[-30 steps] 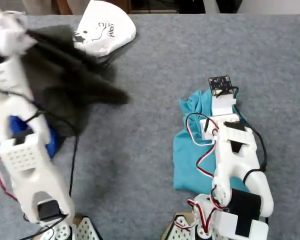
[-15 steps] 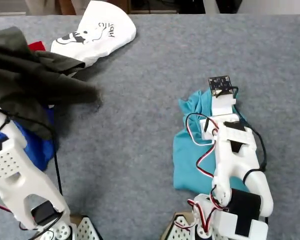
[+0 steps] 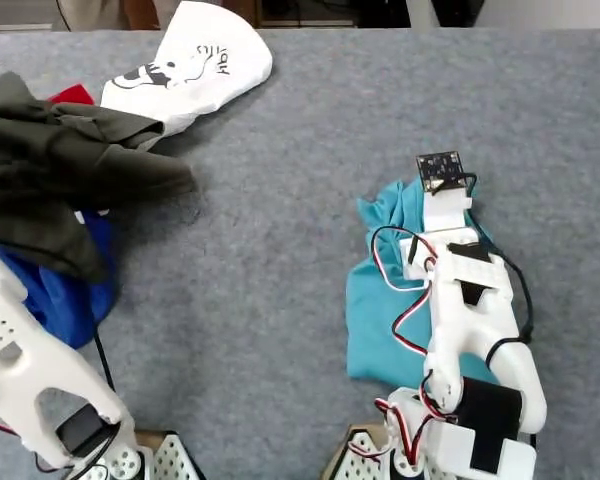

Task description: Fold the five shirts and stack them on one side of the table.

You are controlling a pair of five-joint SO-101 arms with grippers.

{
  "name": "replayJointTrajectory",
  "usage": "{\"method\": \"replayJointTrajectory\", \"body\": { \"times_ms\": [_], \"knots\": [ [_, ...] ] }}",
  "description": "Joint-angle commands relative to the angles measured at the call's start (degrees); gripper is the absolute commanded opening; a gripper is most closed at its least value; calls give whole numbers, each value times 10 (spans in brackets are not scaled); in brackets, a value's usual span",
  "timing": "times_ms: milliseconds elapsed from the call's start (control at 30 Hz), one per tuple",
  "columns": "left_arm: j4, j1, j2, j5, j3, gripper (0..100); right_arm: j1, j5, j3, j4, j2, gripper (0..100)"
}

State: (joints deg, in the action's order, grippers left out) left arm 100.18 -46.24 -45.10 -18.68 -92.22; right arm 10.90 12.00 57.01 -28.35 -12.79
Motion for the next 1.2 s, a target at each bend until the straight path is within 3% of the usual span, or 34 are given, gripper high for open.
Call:
{"method": "replayJointTrajectory", "body": {
  "times_ms": [0,267,433,600,767,900,1167],
  "knots": [
    [5,-28,-14,-17,-20,186,-7,-3,-28,6,4,2],
    [5,-86,-31,-117,-26,186,-7,-3,-28,6,5,2],
    [6,-58,11,-115,-36,187,-7,-3,-28,6,5,2],
    [6,68,73,-103,-33,230,-7,-3,-28,6,5,2],
    [-11,254,39,1,-25,240,-7,-3,-28,6,5,2],
    [-103,344,-36,25,24,240,-7,-3,-27,6,3,2],
    [-341,404,-159,24,140,238,-7,-4,-27,6,3,2]
  ]
}}
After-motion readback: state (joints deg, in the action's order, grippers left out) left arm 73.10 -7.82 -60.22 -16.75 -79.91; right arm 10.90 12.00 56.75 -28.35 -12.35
